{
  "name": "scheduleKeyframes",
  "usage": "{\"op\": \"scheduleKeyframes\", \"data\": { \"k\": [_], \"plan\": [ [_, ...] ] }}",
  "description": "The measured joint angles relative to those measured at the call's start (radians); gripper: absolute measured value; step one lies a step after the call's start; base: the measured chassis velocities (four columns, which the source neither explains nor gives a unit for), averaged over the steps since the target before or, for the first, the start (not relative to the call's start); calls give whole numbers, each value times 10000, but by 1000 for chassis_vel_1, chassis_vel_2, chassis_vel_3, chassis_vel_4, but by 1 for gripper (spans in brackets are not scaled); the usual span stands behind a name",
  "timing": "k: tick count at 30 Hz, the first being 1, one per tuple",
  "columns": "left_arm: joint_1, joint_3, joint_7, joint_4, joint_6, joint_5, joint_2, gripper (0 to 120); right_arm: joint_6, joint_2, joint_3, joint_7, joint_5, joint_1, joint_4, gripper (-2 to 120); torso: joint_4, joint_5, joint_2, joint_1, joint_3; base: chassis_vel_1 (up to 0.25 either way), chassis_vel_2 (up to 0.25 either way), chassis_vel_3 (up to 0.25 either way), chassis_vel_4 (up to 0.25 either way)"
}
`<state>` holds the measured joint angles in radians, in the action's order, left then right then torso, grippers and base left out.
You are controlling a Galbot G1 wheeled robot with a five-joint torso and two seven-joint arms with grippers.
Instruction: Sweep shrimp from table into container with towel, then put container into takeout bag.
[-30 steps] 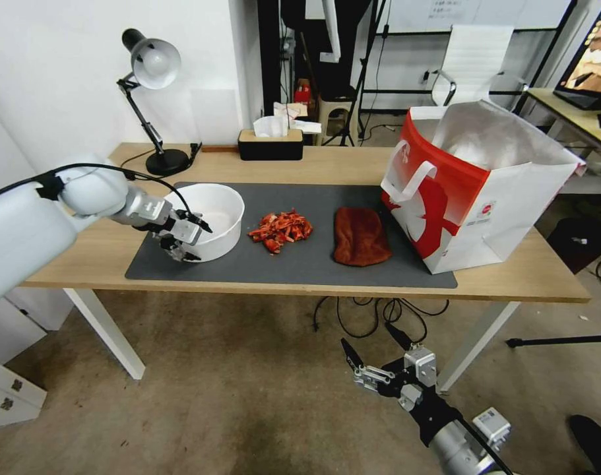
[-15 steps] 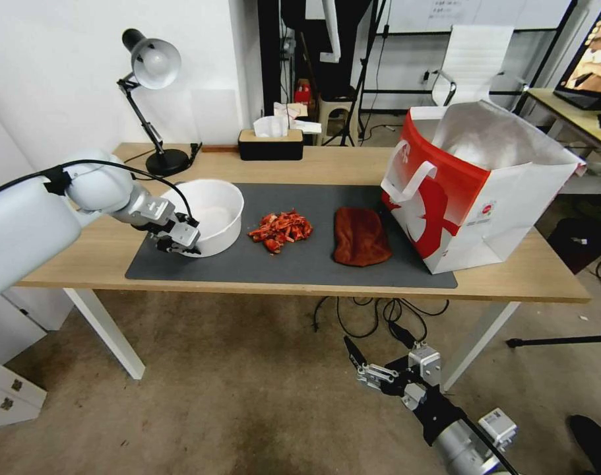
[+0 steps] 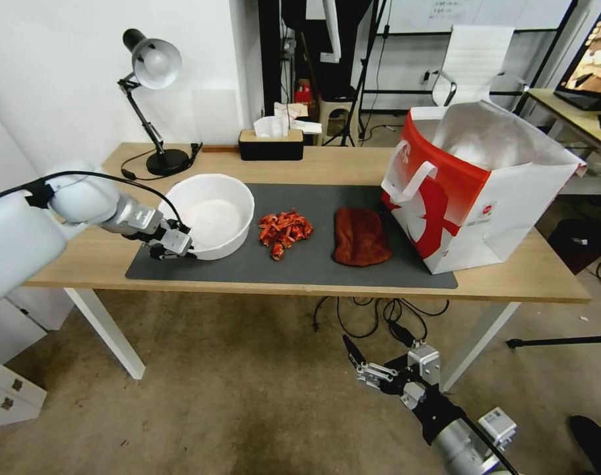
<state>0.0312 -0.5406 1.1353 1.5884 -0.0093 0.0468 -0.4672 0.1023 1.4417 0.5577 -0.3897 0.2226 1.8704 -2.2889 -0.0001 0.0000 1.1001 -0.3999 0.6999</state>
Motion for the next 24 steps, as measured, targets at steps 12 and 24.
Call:
{"op": "scheduleKeyframes", "data": {
  "k": [12,24],
  "plan": [
    [2286,3057,-115,924,-592,67,703,0,39,22,-117,10,-83,-35,-37,100,1,-3,0,0,0,0,0,0,0],
    [7527,7854,-459,3792,-1255,74,1724,0,40,-27,-118,16,-57,-41,-10,100,0,1,0,-1,0,0,0,0,0]
  ]
}}
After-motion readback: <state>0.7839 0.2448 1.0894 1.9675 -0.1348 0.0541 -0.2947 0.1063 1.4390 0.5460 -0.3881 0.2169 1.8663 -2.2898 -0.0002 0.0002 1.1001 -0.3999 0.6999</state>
